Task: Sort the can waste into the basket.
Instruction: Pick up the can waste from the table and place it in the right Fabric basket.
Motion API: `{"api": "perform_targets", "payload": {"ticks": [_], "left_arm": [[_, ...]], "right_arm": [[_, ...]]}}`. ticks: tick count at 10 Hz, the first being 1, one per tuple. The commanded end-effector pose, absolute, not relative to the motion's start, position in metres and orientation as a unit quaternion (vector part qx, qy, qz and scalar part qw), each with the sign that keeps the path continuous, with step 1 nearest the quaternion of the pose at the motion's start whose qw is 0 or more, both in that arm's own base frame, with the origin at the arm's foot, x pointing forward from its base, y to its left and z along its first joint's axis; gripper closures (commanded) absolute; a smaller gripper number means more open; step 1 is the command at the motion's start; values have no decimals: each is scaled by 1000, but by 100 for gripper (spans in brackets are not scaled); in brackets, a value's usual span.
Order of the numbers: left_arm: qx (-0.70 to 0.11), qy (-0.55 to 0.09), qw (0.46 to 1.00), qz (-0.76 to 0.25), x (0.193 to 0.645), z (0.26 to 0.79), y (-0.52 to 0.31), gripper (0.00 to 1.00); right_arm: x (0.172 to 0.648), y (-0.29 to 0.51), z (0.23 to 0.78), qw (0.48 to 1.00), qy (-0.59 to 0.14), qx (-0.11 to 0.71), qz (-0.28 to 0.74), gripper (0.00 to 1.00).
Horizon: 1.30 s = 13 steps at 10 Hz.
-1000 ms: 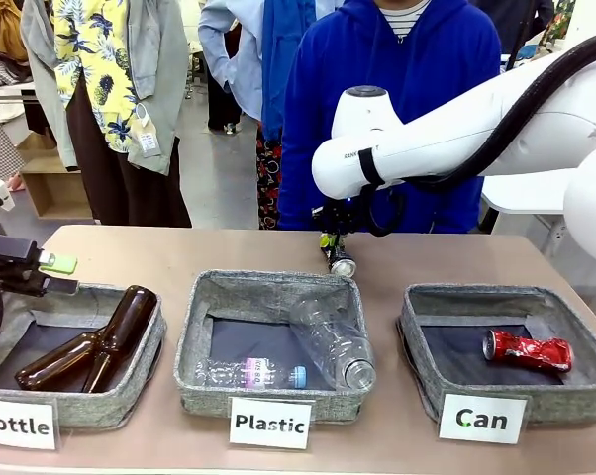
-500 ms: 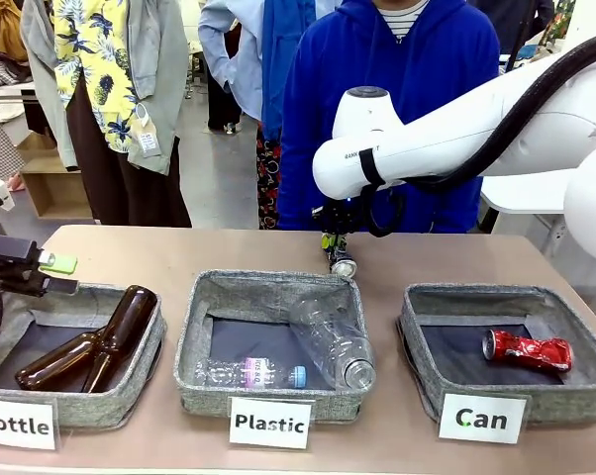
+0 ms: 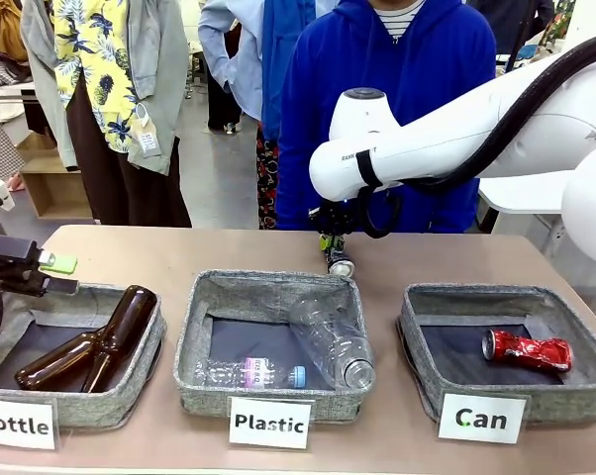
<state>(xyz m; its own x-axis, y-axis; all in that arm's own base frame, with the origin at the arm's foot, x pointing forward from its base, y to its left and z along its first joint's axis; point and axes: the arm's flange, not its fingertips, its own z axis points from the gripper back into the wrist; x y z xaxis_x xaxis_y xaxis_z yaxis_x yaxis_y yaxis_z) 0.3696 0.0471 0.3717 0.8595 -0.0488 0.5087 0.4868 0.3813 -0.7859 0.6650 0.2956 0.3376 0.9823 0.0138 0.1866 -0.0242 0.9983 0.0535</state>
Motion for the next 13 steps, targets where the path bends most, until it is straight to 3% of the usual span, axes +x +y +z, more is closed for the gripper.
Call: {"api": "perform_targets", "payload": {"ticks": [1,2,3,4,6,7,8,11,13], "left_arm": [[-532,-205,805,-167,367,373,47,0],[-532,-205,805,-167,367,373,47,0],[-532,-205,805,-167,367,373,47,0],[-532,-205,805,-167,367,373,47,0],[-532,-205,805,-167,367,373,47,0],[-532,-205,805,-167,367,373,47,0],[-532,-205,805,-167,367,373,47,0],[-532,-205,805,-167,367,373,47,0],[-532,-205,805,-167,367,373,47,0]], "right_arm": [[671,297,304,996,-82,29,-7,80],[671,297,300,997,-79,25,-4,40],[671,296,300,996,-80,26,-4,26],[671,296,299,996,-81,24,-5,0],[672,296,297,997,-80,22,-6,0],[671,297,294,997,-77,20,-5,8],[672,297,294,997,-76,20,-5,0],[673,298,291,997,-80,15,-5,0],[672,297,295,992,-126,-20,-16,0]]}}
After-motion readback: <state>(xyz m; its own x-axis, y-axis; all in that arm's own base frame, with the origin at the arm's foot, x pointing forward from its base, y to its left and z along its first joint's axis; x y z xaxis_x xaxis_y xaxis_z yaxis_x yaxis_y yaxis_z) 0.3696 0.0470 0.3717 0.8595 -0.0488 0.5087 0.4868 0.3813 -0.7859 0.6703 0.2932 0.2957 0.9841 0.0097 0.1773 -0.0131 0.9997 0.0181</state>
